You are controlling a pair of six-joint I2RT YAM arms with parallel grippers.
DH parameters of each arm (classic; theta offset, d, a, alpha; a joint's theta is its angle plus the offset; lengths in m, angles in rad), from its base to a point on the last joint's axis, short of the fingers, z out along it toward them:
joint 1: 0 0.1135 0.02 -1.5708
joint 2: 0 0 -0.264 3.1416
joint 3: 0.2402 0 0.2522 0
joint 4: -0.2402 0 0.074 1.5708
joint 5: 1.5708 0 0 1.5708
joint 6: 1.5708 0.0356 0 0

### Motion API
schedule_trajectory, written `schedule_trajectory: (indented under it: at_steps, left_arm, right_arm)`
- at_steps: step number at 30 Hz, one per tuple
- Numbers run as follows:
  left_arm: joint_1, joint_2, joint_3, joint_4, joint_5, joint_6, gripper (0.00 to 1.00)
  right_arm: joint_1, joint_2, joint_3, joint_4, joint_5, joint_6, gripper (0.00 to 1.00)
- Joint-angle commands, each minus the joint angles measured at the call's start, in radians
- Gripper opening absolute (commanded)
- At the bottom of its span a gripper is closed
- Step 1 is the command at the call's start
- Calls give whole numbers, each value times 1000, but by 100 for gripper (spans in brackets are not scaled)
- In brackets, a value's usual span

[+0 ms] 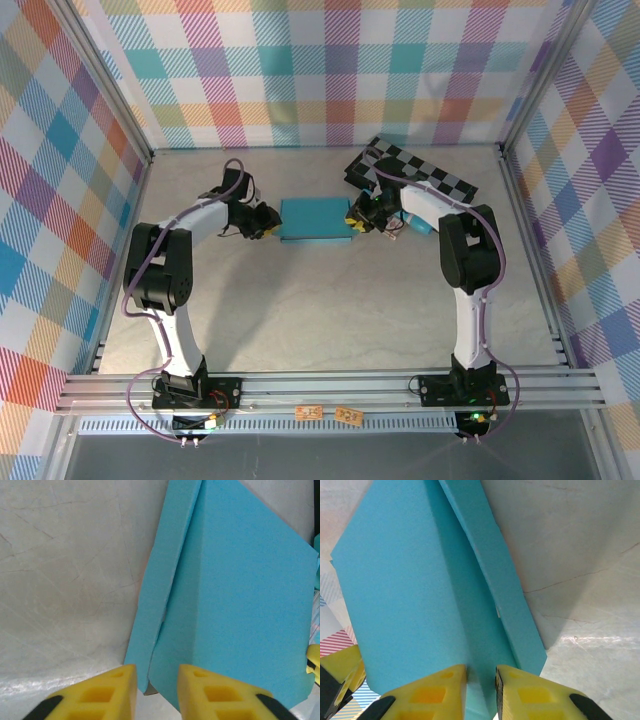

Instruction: Fold the paper box

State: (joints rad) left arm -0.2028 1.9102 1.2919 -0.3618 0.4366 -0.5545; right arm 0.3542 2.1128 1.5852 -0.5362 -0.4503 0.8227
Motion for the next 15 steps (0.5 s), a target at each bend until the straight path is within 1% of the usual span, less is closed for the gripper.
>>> schedule_trajectory:
  at_steps: [1, 5, 10, 13, 15]
  left_arm:
    - [-52, 0, -34, 63, 95, -51, 33]
    - [-36, -45, -26, 47, 79, -58, 42]
    - [16, -113, 2, -36, 51, -29, 52]
    - [52, -115, 27, -57, 76, -18, 55]
    - [72, -89, 52, -49, 124, -19, 56]
  right_arm:
    - [32, 18, -11, 19, -53, 6, 24]
    - [19, 4, -8, 2, -40, -11, 25]
    - [-2, -7, 12, -29, -43, -38, 30]
    - [-13, -6, 21, -36, -54, -46, 33]
    - [-19, -3, 25, -35, -64, -50, 34]
